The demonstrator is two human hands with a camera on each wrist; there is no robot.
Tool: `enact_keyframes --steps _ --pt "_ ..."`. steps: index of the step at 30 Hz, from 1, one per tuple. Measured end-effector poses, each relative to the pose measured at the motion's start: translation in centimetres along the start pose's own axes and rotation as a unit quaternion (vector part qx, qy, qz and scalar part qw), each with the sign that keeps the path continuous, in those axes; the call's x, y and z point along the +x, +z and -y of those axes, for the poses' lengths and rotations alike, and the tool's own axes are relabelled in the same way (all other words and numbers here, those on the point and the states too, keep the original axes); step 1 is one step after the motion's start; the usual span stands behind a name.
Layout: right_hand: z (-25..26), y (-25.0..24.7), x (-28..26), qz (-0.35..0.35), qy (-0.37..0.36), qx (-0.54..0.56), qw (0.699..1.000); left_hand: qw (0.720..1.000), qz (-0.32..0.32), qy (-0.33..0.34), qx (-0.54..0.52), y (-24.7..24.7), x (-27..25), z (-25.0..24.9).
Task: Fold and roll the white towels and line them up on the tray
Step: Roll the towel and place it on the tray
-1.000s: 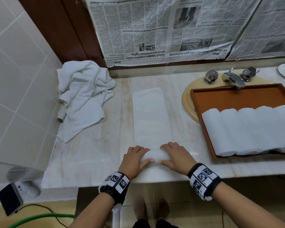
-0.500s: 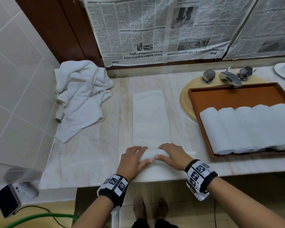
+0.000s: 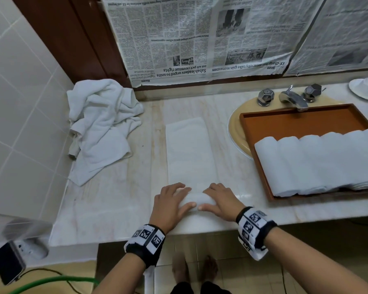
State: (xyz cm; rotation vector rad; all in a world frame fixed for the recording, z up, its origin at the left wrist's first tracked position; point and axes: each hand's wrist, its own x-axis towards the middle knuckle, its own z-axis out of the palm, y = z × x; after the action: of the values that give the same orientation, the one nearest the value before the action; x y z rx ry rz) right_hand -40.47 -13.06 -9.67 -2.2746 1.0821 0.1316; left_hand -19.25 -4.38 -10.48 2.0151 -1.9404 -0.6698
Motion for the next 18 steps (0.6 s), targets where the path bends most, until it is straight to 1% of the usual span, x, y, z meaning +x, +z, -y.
enact_keyframes --steps 2,3,4,5,6,7,8,9,11,13,14,16,18 --pt "-0.2 -1.1 0.6 0.051 0.014 0.044 0.998 1.0 0.002 0.008 -0.006 0.3 -0.2 -0.2" --pt "-0.2 -1.4 0.8 0.065 0.015 0.061 0.996 1.0 0.007 -0.003 -0.025 0.4 -0.3 -0.2" --pt "-0.1 -1.5 0.8 0.067 0.016 0.069 0.995 0.999 0.013 -0.019 -0.05 0.6 -0.4 -0.2" --pt "-0.1 -1.3 0.7 0.056 0.019 0.059 0.997 0.997 0.016 -0.034 -0.072 0.7 -0.2 0.0" --pt "0.0 -1.0 0.5 0.021 0.02 0.022 0.999 0.995 0.018 -0.046 -0.089 0.9 0.1 0.1" --pt "0.1 -0.7 0.1 -0.038 0.015 -0.039 0.998 0.993 0.019 -0.054 -0.104 1.1 0.6 0.3" --pt "0.4 -0.3 -0.4 -0.094 0.002 -0.097 0.991 0.991 0.019 -0.058 -0.117 1.1 1.0 0.5" --pt "0.7 0.3 -0.7 -0.125 -0.016 -0.136 0.983 0.989 0.022 -0.064 -0.132 1.2 1.4 0.6" --pt "1.0 1.2 -1.1 -0.143 -0.036 -0.161 0.976 0.985 0.028 -0.08 -0.152 1.1 2.0 0.6" --pt "0.7 1.6 -0.8 -0.124 -0.039 -0.135 0.982 0.986 0.019 -0.083 -0.145 0.9 1.9 0.2" --pt "0.4 1.5 -0.4 -0.11 -0.034 -0.108 0.987 0.99 0.006 -0.072 -0.123 0.7 1.4 -0.1" --pt "0.2 0.6 0.1 -0.059 -0.007 -0.046 0.997 0.998 -0.032 -0.02 -0.053 0.6 0.2 -0.3" --pt "0.4 -0.4 0.4 -0.019 0.01 -0.003 1.0 0.999 -0.042 0.021 -0.017 1.0 -0.7 0.2"
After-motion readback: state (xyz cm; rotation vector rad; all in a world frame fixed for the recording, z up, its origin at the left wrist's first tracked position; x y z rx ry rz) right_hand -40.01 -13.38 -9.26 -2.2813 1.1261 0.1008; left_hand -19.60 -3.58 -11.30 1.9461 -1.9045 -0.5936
